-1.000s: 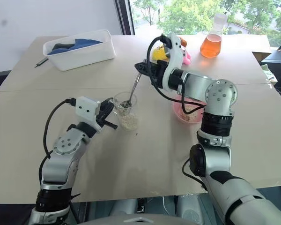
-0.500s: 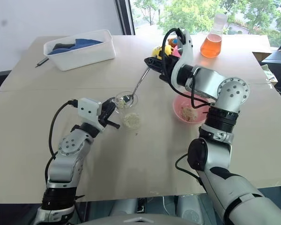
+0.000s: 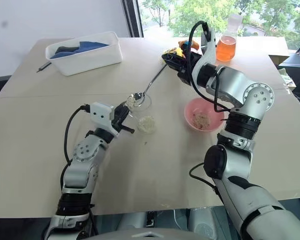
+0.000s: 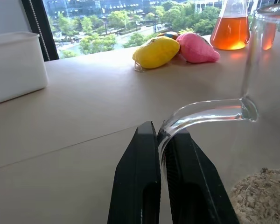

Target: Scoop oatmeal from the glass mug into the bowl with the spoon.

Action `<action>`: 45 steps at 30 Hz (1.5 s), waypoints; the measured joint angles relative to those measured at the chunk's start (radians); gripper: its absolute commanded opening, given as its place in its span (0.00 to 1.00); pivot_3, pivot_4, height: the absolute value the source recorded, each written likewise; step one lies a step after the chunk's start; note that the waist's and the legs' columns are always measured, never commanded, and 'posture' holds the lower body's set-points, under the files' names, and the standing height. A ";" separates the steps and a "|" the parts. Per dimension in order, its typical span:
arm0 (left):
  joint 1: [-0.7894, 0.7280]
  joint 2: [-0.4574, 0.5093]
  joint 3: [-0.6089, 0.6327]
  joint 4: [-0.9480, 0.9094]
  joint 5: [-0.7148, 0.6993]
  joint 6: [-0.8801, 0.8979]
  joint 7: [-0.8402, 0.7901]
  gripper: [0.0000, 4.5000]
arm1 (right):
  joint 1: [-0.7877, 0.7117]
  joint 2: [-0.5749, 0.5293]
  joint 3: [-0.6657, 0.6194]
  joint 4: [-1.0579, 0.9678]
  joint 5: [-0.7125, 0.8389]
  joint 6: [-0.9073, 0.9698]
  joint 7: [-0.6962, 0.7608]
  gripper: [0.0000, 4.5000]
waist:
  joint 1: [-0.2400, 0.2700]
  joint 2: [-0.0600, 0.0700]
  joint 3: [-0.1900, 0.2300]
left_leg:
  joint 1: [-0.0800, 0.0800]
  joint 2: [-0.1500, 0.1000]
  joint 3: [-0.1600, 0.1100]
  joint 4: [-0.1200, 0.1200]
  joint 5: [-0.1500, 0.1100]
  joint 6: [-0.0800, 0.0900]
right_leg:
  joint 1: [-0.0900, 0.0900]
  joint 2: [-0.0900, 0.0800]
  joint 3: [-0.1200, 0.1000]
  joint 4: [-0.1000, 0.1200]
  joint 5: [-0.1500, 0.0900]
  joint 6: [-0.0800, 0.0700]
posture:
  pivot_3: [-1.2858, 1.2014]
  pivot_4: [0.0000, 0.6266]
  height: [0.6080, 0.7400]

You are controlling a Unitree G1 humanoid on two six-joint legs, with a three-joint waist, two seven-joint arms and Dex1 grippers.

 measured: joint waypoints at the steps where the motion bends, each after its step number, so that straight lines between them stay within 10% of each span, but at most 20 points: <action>1: -0.009 -0.006 0.000 0.013 -0.006 -0.001 -0.001 0.03 | 0.005 -0.007 0.009 0.000 0.016 -0.010 -0.007 0.00 | 0.000 0.000 0.000 | 0.000 0.000 0.000 0.000 0.000 0.000 | 0.000 0.000 0.000 0.000 0.000 0.000 | 0.52 0.24 1.00; 45: -0.082 -0.015 -0.010 0.138 -0.038 -0.071 -0.079 0.03 | 0.307 -0.341 0.143 -0.098 0.462 -0.458 -0.153 0.00 | 0.007 0.000 0.000 | 0.000 0.000 0.000 0.000 0.000 0.000 | 0.000 0.000 0.000 -0.001 0.000 0.000 | 0.52 0.24 1.00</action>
